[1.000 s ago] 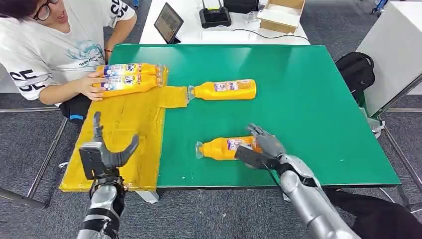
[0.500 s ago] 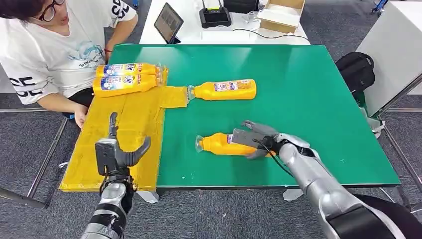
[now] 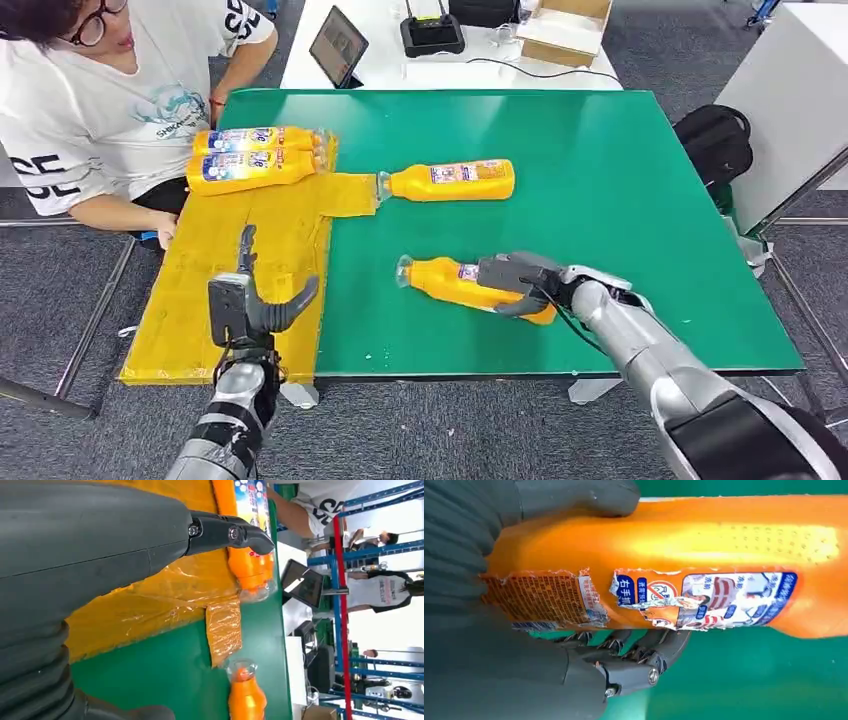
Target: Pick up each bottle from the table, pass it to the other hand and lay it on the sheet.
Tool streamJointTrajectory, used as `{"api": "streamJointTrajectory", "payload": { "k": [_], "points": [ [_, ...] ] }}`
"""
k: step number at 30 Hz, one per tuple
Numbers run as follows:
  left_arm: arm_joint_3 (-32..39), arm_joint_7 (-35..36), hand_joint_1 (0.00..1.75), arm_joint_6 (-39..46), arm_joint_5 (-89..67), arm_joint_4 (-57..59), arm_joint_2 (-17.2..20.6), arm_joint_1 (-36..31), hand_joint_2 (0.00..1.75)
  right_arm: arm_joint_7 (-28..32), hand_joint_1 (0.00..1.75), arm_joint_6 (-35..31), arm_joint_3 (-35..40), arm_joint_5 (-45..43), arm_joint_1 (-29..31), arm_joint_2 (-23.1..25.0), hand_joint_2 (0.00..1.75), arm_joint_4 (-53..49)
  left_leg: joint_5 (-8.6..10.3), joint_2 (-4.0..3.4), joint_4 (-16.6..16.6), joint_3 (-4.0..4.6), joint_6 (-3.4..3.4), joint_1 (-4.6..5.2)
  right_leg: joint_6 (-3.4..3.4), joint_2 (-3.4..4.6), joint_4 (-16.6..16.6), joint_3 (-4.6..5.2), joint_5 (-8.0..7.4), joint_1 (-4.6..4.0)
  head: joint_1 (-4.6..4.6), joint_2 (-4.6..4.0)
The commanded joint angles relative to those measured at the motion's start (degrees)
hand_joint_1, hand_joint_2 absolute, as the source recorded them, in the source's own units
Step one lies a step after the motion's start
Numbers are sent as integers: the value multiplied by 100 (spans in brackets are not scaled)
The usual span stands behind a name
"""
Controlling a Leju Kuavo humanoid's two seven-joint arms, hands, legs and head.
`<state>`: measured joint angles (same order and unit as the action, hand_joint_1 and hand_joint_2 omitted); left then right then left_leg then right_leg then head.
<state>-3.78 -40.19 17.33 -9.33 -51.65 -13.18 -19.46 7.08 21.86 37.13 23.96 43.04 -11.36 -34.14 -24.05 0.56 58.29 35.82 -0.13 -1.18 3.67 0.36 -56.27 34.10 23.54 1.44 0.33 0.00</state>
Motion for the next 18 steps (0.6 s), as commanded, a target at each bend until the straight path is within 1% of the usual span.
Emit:
{"api": "streamJointTrajectory", "payload": {
  "k": [1, 3, 4, 5, 6, 7, 8, 9, 10, 12, 13, 14, 15, 17, 18],
  "points": [
    [-181, 25, 0, -4, 30, 562, 22, -301, 175, -5, 175, 47, 726, -63, -72, -150, 175, 398, -3, 8, -5, -18, 3, -5, -14, -13, 9, -23, 4, -8, 2, 0],
    [-181, 25, 0, -4, 30, 562, 22, -301, 175, -5, 175, 47, 726, -63, -72, -150, 175, 398, -3, 9, -7, -23, 5, -4, -17, -16, 11, -30, 5, -8, 0, 0],
    [-170, 26, 0, 26, 36, 539, 19, -283, 175, 31, 175, -165, 682, -93, -125, -117, 175, 337, -2, 7, -5, -19, 3, -4, -12, -13, 8, -23, 3, -7, 0, 0],
    [-151, 37, 0, 48, 39, 469, 27, -234, 175, 80, 175, -530, 541, -154, -233, -19, 175, 248, -4, 9, -10, -34, 6, -4, -21, -19, 14, -39, 6, -9, 2, 0],
    [-131, 43, 0, 52, 43, 391, 33, -188, 175, 148, 175, -963, 326, -264, -354, 89, 175, 127, -2, 9, -7, -29, 4, -5, -16, -17, 11, -34, 4, -9, 2, 0],
    [-71, 66, 0, 84, 27, 159, 37, -60, 175, 270, 175, -1694, -138, -414, -641, 355, 175, -192, -2, 4, -7, -29, 3, -6, -14, -10, 12, -32, 2, -9, 0, 0],
    [-8, 100, 0, 77, 15, -45, 31, 41, 175, 370, 175, -2397, -487, -320, -912, 542, 175, -665, -3, 5, -11, -38, 6, -6, -20, -14, 16, -43, 3, -11, 0, 0],
    [40, 136, 0, 64, -30, -252, 17, 139, 175, 401, 175, -2905, -881, -232, -1235, 742, 175, -1261, -5, -11, -9, -35, 2, -10, -16, 5, 16, -36, -1, -13, 2, 0],
    [80, 173, 0, 25, -80, -471, -7, 231, 175, 483, 175, -3373, -1318, -136, -1640, 949, 175, -2157, -7, -16, -14, -44, 4, -9, -22, 7, 19, -46, 0, -15, 0, 0],
    [96, 200, 0, -42, -118, -680, -51, 301, 175, 572, 175, -3812, -1805, -5, -2123, 1176, 175, -3353, -11, -34, -13, -47, 3, -10, -26, 22, 14, -42, 0, -17, 2, 0],
    [74, 213, 0, -74, -137, -767, -81, 329, 175, 680, 175, -4046, -2036, 67, -2324, 1278, 175, -3882, -12, -31, -5, -27, 1, -8, -23, 22, 2, -23, 2, -15, 4, 0],
    [56, 217, 0, -107, -133, -813, -98, 344, 175, 788, 175, -4261, -2166, 170, -2414, 1352, 175, -4095, -12, -29, -5, -15, -2, -4, -19, 24, -5, -11, 3, -11, -4, 0],
    [43, 228, 0, -91, -145, -834, -121, 338, 175, 761, 175, -4233, -2202, 155, -2432, 1341, 175, -4213, -18, -26, -1, -22, -1, -6, -25, 18, -8, -16, 11, -14, 2, 0],
    [-33, 215, 0, -154, -131, -929, -130, 372, 175, 1044, 175, -4493, -2444, 250, -2530, 1465, 175, -4430, -10, -2, 1, -3, 1, -5, -16, -4, -12, 2, 12, -10, -2, 0],
    [-45, 217, 0, -166, -124, -953, -136, 376, 175, 1175, 175, -4645, -2521, 266, -2553, 1525, 175, -4477, -16, 9, 3, -8, 2, -7, -23, -15, -14, -9, 22, -14, -4, 0]
  ]
}}
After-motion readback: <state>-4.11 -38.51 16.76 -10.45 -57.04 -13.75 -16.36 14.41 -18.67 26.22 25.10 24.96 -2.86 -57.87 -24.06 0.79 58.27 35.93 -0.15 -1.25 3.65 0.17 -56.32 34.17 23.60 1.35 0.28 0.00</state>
